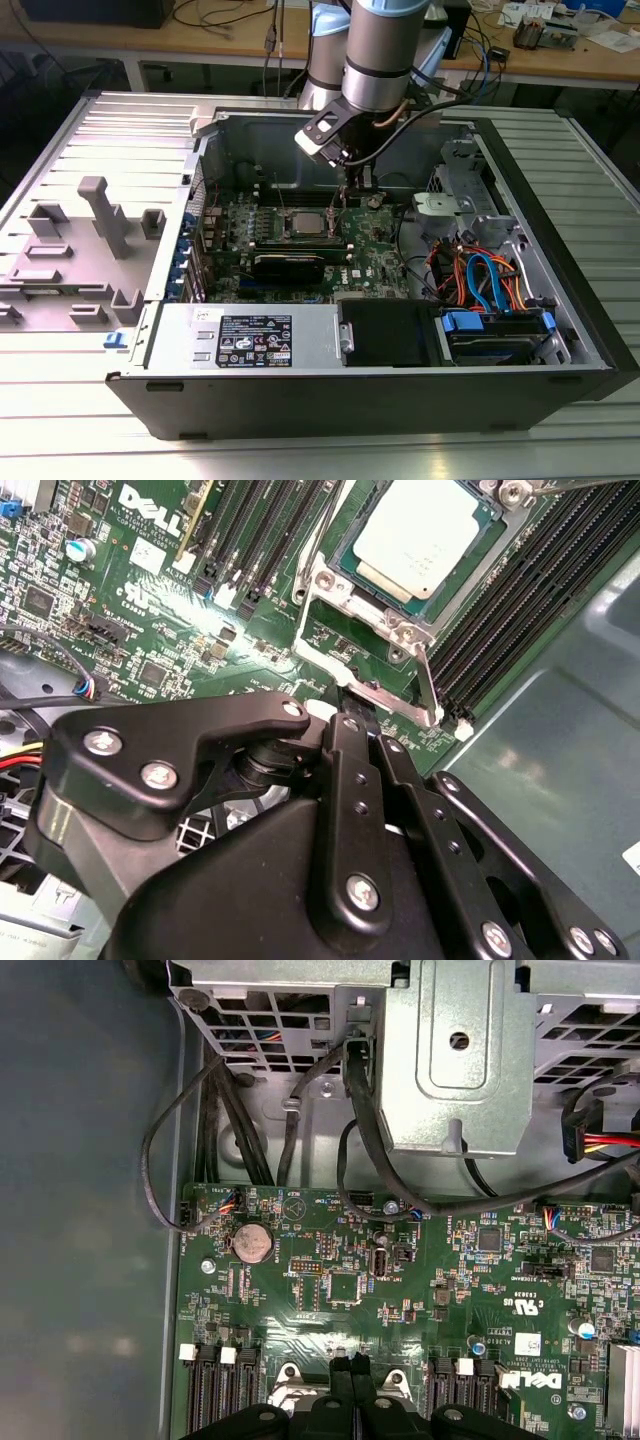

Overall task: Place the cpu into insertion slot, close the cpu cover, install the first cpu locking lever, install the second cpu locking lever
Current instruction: 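Close the cpu cover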

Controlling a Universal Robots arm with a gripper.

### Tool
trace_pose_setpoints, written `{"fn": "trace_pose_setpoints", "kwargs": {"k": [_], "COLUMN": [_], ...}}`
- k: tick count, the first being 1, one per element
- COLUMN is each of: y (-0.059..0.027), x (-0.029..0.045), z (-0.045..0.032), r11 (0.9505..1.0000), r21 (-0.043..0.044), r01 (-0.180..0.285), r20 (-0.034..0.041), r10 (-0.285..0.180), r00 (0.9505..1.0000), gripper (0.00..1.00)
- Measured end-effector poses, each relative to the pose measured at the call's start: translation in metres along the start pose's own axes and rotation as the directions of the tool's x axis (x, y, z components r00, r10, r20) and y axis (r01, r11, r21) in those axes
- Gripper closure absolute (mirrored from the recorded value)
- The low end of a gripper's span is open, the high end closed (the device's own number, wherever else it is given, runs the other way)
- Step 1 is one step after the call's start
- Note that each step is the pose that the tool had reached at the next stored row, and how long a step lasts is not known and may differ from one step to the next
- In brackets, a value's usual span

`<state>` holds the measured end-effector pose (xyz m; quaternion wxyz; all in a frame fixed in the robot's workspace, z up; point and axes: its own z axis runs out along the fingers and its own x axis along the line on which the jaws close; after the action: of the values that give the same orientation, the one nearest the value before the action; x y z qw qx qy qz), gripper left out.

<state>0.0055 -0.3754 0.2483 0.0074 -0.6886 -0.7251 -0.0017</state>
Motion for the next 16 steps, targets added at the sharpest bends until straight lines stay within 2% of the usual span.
{"fn": "trace_pose_setpoints", "kwargs": {"k": [16], "y": [-0.0070], "x": [0.0003], "z": [0.0000], "r11": [1.0000], "r21": [0.0001], "r01": [0.000], "r20": [0.0000], "r10": [0.000], "r00": [1.0000], "gripper": [0.89]}}
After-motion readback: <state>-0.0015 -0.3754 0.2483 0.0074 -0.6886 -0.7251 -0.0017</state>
